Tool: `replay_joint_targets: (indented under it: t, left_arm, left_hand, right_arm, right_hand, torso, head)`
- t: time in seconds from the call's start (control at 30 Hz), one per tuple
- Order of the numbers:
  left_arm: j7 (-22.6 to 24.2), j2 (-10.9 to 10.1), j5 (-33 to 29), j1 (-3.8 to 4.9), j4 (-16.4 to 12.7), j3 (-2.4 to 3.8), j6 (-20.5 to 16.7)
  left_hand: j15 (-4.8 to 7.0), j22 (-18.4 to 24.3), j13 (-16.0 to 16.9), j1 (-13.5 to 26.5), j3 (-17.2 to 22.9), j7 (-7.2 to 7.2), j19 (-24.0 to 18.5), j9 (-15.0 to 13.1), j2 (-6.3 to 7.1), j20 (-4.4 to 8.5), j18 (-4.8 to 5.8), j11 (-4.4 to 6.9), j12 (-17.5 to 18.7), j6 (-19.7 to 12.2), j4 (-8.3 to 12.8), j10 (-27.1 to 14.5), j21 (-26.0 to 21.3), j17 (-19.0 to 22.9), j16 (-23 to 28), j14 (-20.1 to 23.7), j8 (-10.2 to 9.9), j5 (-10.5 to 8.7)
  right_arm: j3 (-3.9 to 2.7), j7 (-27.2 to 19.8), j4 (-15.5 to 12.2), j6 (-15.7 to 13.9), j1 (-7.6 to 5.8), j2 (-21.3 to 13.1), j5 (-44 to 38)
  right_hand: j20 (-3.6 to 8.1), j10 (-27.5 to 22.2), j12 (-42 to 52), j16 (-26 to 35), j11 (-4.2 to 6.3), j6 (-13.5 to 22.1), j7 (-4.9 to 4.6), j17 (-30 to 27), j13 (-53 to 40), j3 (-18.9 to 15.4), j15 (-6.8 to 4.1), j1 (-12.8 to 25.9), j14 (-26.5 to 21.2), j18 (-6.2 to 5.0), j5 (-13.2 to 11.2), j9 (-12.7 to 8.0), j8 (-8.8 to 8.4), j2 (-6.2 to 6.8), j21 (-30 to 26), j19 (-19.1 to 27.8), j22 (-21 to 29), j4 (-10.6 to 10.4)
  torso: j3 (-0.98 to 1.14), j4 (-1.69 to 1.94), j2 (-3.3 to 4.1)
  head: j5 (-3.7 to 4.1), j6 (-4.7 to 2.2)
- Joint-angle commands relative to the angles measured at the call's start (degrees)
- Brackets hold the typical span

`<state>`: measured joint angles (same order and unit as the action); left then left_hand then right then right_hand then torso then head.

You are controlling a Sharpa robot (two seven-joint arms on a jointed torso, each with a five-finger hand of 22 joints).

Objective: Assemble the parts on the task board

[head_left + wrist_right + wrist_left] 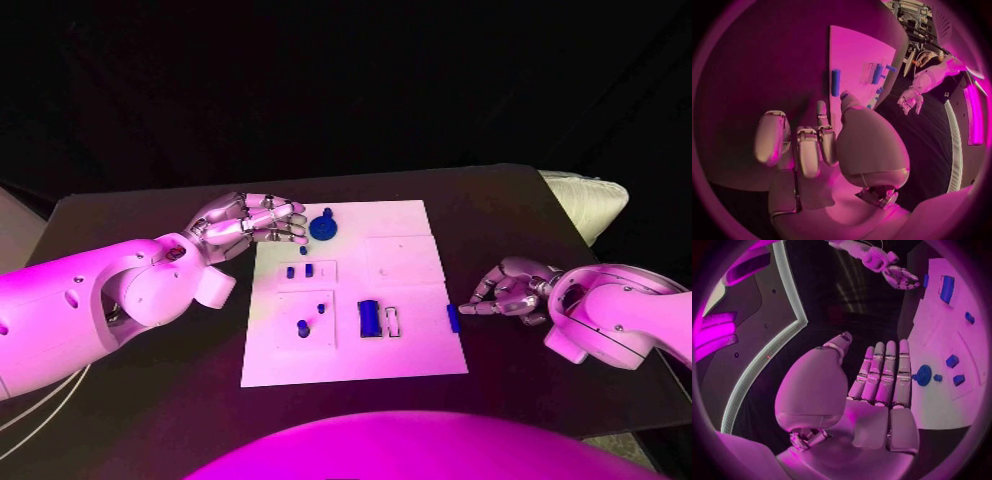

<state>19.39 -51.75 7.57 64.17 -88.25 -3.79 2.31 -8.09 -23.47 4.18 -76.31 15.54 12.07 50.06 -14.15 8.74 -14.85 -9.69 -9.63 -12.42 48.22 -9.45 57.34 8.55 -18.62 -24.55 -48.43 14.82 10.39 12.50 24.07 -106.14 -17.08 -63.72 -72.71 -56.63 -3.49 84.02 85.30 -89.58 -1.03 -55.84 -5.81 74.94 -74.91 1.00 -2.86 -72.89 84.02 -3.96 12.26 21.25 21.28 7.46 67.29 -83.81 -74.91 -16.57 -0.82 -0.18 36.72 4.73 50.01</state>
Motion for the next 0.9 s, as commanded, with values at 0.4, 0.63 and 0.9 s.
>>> replay_joint_targets:
  t: [0.4, 0.63, 0.9]
  left_arm:
    - [-0.06, -0.19, 0.46, -0.05, -0.09, 0.02, -0.17]
    - [-0.46, -0.25, 0.48, -0.05, -0.1, 0.02, -0.03]
    - [-0.67, -0.28, 0.5, -0.05, -0.12, 0.02, 0.17]
  left_hand:
    - [-0.05, 0.15, 0.03, -0.58, -0.28, 0.66, 0.46, 0.06, -0.09, -0.02, -0.68, -0.28, 0.17, 0.01, -0.01, -0.06, -0.35, -0.07, 0.41, -0.13, 0.19, 0.07]
    - [-0.05, 0.15, 0.03, -0.58, -0.28, 0.66, 0.46, 0.06, -0.09, -0.02, -0.68, -0.28, 0.17, 0.01, -0.01, -0.06, -0.35, -0.07, 0.41, -0.13, 0.19, 0.07]
    - [-0.11, 0.28, 0.03, -0.79, -0.32, 0.7, 0.38, 0.09, -0.21, -0.06, -0.64, -0.31, 0.18, 0.04, -0.03, -0.06, -0.51, -0.07, 0.57, 0.09, 0.18, 0.07]
  right_arm:
    - [0.0, 1.7, -0.42, 0.76, 1.57, 2.21, 0.79]
    - [-0.01, 1.44, -0.36, 0.09, 1.9, 3.23, 0.45]
    - [-0.01, 2.17, 0.87, -0.51, 2.16, 4.39, -0.32]
  right_hand:
    - [-0.17, 2.94, -0.16, 0.2, -0.35, -0.77, 0.04, 13.57, -11.51, -0.5, 0.44, 0.77, 5.62, -0.14, 0.99, -0.03, -0.28, -0.29, -0.15, 0.2, -7.69, -0.08]
    - [-0.09, 3.08, 0.04, 0.09, -0.18, -1.14, 0.23, 13.81, -11.67, -0.4, 0.32, -0.09, 5.68, -0.08, 1.01, 0.03, -0.16, -0.72, 0.21, 0.05, -7.83, 0.3]
    - [0.13, 3.2, 0.17, 0.0, 0.08, -1.77, 0.5, 14.04, -11.79, 0.67, 0.09, -3.34, 5.74, 0.0, -1.51, 0.02, -0.11, -2.03, 0.54, -0.16, -8.05, 0.83]
  torso:
    - [-0.01, -0.01, -0.01]
    - [0.01, 0.02, 0.04]
    - [-0.03, -0.02, -0.01]
  head:
    - [-0.64, -0.01]
    - [-0.7, -0.01]
    - [-0.68, -0.01]
